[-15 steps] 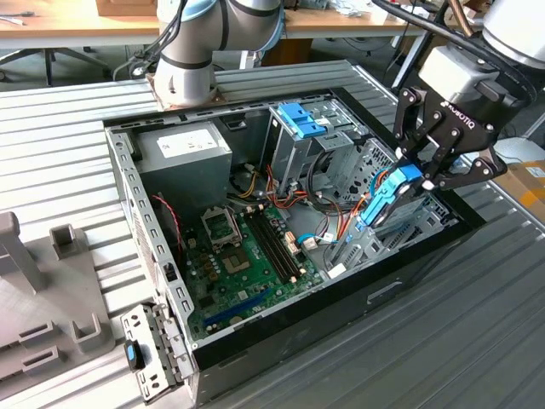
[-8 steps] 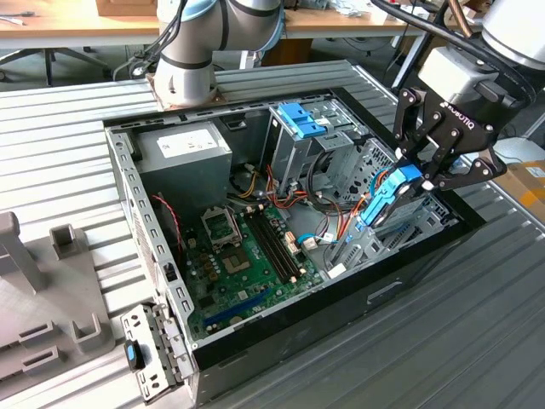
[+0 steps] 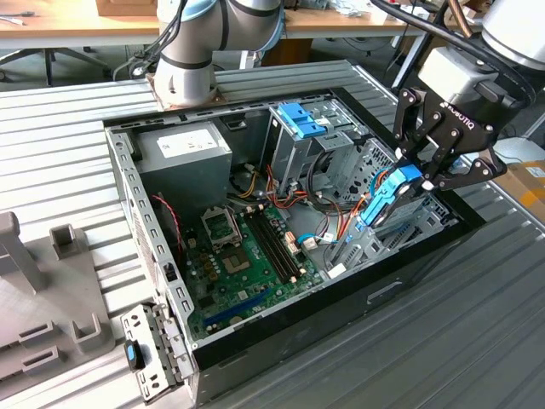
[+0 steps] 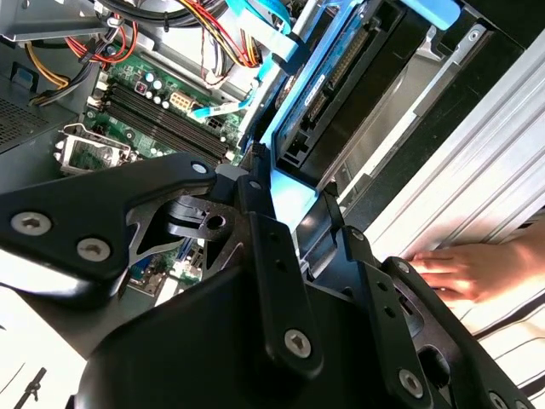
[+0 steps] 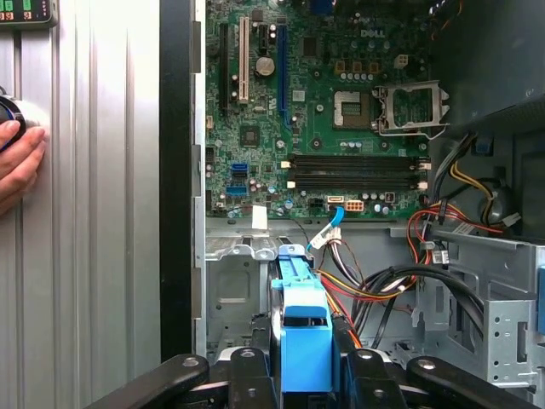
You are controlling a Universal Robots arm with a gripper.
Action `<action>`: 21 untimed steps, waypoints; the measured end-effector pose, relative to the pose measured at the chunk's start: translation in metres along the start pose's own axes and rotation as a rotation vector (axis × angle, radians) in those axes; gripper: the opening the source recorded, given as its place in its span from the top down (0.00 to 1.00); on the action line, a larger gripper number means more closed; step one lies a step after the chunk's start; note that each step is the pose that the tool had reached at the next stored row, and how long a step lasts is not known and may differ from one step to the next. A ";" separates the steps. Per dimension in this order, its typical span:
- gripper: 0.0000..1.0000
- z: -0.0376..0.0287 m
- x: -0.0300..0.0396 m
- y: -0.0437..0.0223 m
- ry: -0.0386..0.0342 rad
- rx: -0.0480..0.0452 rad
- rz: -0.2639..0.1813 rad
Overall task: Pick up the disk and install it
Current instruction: 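Insert the disk into the insertion slot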
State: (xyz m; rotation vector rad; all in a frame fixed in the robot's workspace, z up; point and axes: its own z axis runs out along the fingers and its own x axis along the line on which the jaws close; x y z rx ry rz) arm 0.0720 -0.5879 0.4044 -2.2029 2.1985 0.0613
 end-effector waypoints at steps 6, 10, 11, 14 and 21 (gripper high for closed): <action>0.38 0.0000 0.0000 0.0000 0.0001 -0.0001 0.000; 0.26 0.0001 0.0000 0.0000 0.0001 -0.0001 0.000; 0.26 0.0001 0.0000 0.0000 0.0001 0.0000 0.000; 0.26 0.0004 0.0000 0.0000 0.0000 -0.0001 0.000; 0.26 0.0007 0.0000 -0.0015 0.0001 -0.0001 0.000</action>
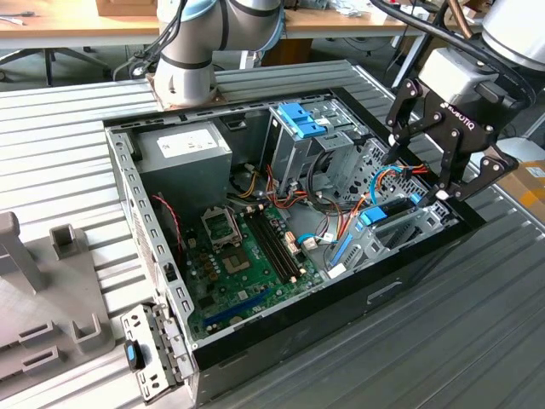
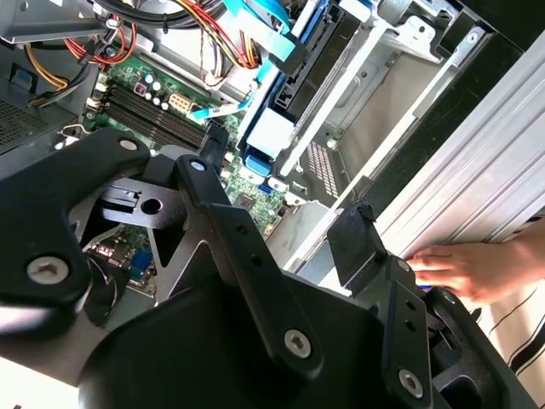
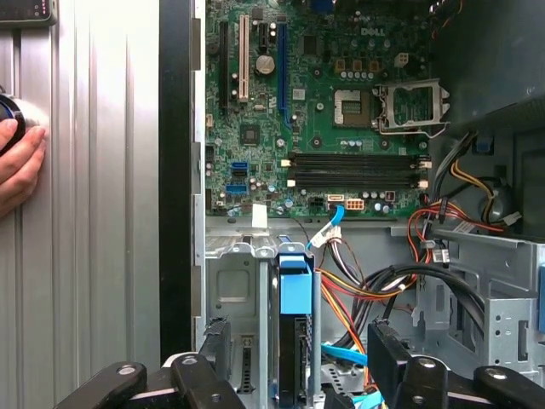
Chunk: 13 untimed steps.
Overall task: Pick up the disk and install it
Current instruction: 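Insert the disk into the insertion slot, then insert the first disk wire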
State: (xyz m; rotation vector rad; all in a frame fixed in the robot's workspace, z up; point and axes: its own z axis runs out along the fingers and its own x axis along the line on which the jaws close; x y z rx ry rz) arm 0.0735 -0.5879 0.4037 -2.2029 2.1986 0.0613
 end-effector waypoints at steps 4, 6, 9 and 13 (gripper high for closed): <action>0.26 0.0000 0.0000 -0.0002 -0.0001 0.0000 0.000; 0.26 0.0001 -0.0001 -0.0006 -0.0003 0.0000 0.000; 0.26 0.0001 -0.0005 -0.0014 -0.0001 0.0000 0.000; 0.26 0.0001 -0.0006 -0.0018 -0.0001 0.0000 0.000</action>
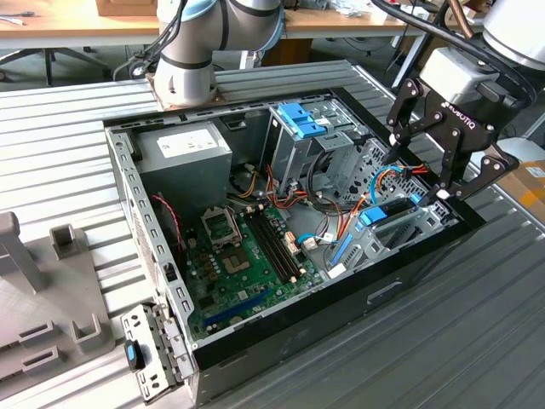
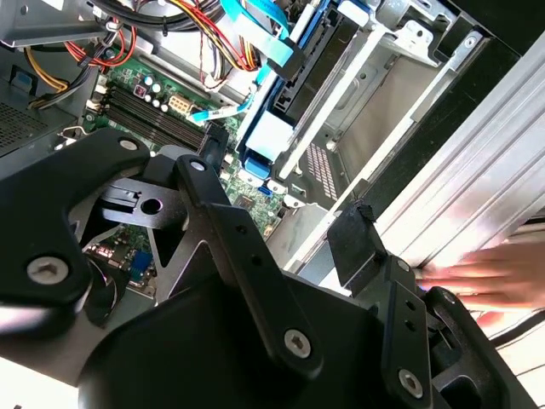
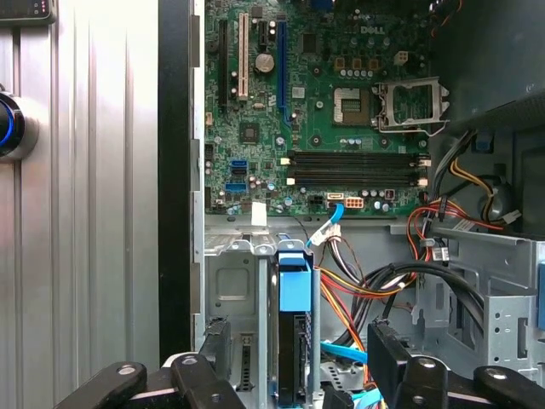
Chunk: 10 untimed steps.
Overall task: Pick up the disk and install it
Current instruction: 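Insert the first disk wire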
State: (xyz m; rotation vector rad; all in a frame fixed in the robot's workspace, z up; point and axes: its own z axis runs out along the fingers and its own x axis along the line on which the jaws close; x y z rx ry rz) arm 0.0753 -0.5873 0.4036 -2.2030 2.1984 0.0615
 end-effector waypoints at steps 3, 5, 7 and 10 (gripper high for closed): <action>0.26 0.0000 0.0000 -0.0001 0.0001 0.0000 0.000; 0.26 0.0000 0.0000 -0.0001 0.0001 0.0000 0.000; 0.26 0.0000 0.0000 -0.0002 0.0001 0.0000 0.000; 0.40 0.0000 0.0000 -0.0002 0.0001 0.0000 0.000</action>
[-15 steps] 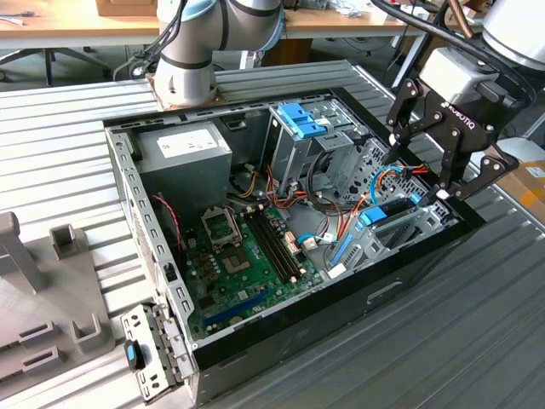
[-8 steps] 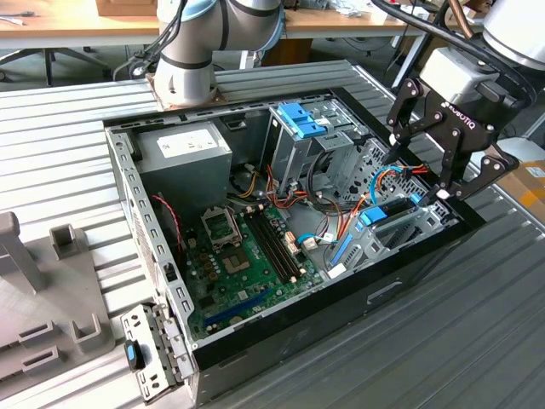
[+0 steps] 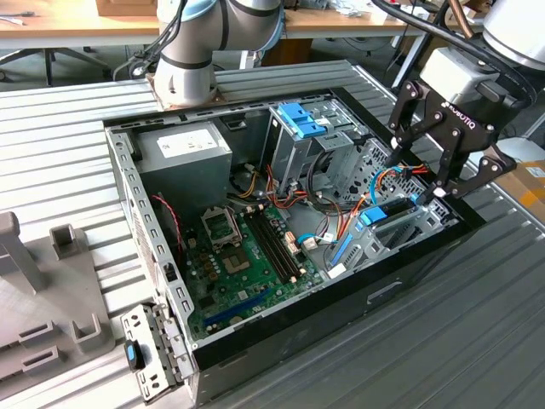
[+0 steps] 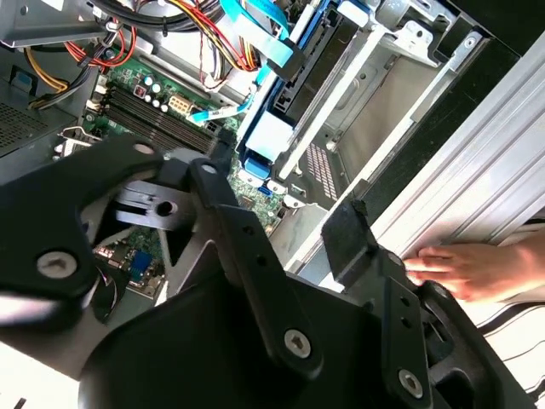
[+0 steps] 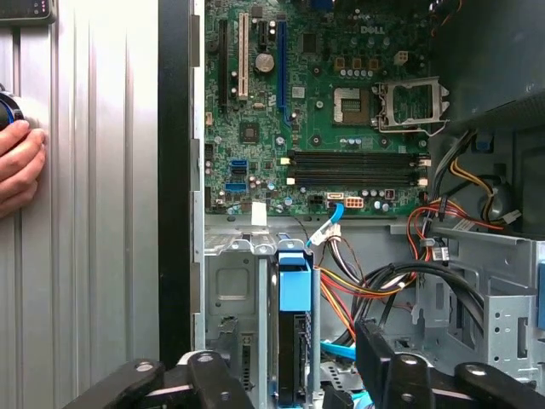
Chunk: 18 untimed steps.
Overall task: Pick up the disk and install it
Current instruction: 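Insert the first disk wire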
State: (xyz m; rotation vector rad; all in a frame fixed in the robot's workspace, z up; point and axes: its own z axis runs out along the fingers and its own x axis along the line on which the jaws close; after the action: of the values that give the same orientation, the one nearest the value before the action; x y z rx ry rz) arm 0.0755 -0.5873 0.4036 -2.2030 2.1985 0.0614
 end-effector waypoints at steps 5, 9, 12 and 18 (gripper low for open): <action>0.58 0.0000 0.0000 -0.0001 0.0000 0.0000 0.000; 0.71 0.0001 -0.0002 -0.0011 -0.0003 0.0000 -0.001; 0.71 0.0004 -0.0010 -0.0065 -0.0002 -0.0004 -0.008; 0.71 0.0016 -0.0031 -0.0369 -0.0003 -0.0020 -0.028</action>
State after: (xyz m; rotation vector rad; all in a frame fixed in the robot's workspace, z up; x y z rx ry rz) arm 0.1124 -0.5840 0.4019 -2.2344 2.1674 0.0632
